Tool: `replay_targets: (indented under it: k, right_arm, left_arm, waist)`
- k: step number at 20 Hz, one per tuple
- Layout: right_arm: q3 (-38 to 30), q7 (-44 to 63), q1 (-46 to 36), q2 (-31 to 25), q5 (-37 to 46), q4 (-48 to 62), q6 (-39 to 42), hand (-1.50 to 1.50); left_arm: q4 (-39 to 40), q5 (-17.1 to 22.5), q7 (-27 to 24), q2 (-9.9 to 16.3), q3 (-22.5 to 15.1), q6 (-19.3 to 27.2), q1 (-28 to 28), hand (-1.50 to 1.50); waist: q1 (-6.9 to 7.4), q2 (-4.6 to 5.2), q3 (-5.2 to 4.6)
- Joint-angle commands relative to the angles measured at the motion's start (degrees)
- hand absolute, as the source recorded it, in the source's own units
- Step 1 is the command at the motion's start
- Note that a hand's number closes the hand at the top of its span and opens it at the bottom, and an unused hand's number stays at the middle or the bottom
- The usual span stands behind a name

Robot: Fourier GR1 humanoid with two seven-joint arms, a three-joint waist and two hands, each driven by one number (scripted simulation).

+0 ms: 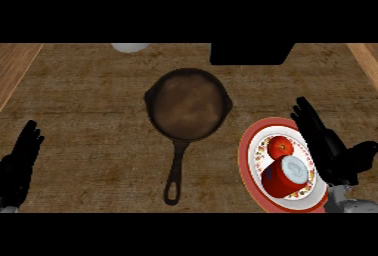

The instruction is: Pick the tomato from the plate and place it in the pan

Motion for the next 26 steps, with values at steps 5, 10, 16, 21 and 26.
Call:
replay_targets:
  k: [5, 10, 16, 21, 26]
  right_arm:
    - [11.2, -5.2, -12.3, 0.2, -13.9, -5.6, 27.1, -1.50]
    - [-3.5, -19.0, -13.1, -6.7, -0.5, 6.0, 18.8, 1.50]
    - [-8.5, -33.7, -12.8, -11.1, -14.4, 18.8, 44.1, -1.50]
    - [-10.1, -37.8, -17.6, -19.6, -8.0, 18.1, 49.8, -1.50]
    - [-6.7, -33.9, -21.6, -26.0, 2.8, 13.1, 45.2, -1.50]
  left_arm:
    - [1.8, -3.9, 5.1, 3.1, -2.4, 0.1, -4.6, 0.00]
    - [3.9, -4.7, 11.3, 2.5, -4.4, 0.8, -6.7, 0.00]
    - [7.8, -5.9, 12.9, 1.1, -4.4, 0.0, -11.8, 0.00]
    - [7.6, -6.9, 14.8, 2.0, -4.4, -1.2, -12.0, 0.00]
    - [8.8, -8.0, 12.1, 0.6, -4.8, -1.5, -9.5, 0.00]
  waist:
    - [3.32, 1.91, 0.40]
    - [0.36, 2.32, 0.16]
    - [0.60, 2.04, 0.10]
    - [0.86, 1.44, 0.00]
    - [1.46, 1.36, -0.14]
